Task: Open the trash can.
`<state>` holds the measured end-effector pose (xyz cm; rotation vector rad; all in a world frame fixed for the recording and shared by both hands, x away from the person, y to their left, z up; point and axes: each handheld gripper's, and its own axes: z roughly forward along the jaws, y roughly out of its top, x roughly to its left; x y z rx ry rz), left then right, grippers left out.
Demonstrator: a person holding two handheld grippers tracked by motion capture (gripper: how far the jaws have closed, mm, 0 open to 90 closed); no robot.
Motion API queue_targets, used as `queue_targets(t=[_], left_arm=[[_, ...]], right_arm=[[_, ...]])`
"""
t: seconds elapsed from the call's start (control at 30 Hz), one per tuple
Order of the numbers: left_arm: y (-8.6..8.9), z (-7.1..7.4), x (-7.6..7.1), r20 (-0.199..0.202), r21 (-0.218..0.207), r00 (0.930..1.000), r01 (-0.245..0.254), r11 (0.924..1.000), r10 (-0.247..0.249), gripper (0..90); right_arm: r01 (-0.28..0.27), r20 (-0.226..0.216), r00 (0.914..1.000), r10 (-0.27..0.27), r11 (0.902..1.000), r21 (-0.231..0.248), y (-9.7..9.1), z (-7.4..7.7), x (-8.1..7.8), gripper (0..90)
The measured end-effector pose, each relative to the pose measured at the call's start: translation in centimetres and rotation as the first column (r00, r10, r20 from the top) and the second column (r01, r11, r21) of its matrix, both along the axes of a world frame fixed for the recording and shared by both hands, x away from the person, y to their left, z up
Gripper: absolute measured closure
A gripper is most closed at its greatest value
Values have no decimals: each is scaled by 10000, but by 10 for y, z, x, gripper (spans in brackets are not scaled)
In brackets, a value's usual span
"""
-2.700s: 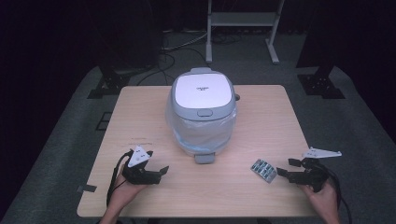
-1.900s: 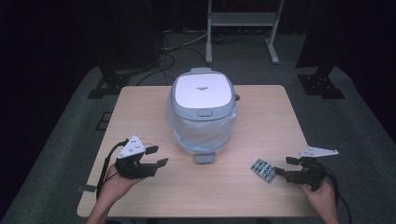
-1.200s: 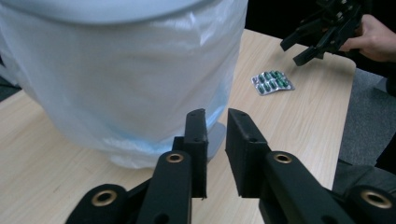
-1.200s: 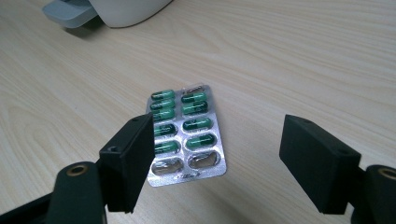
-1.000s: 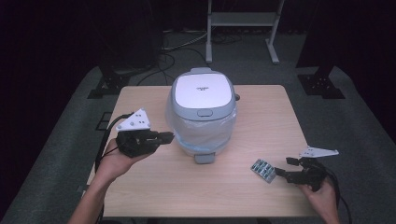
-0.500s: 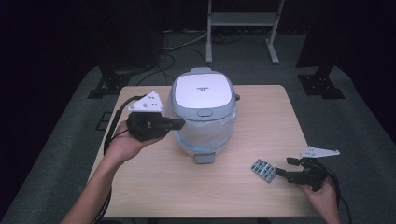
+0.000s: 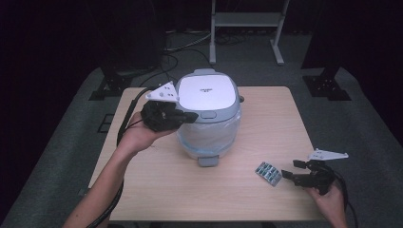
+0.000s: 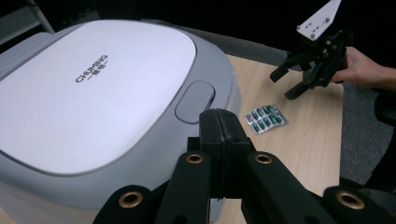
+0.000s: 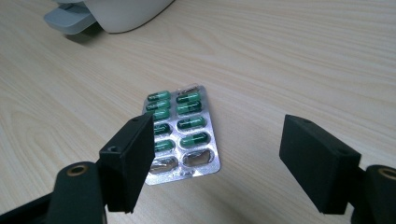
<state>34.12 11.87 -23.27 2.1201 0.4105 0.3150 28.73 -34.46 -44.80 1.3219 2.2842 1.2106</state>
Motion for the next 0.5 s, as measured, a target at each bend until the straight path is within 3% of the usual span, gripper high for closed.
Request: queue_targets(t=[0.5], left_arm=[[-13,1,14,-83,109,9999,63,9999,-62,900]], right_arm=[[-37,58,10000,37,10000,33,1,1,1,252]])
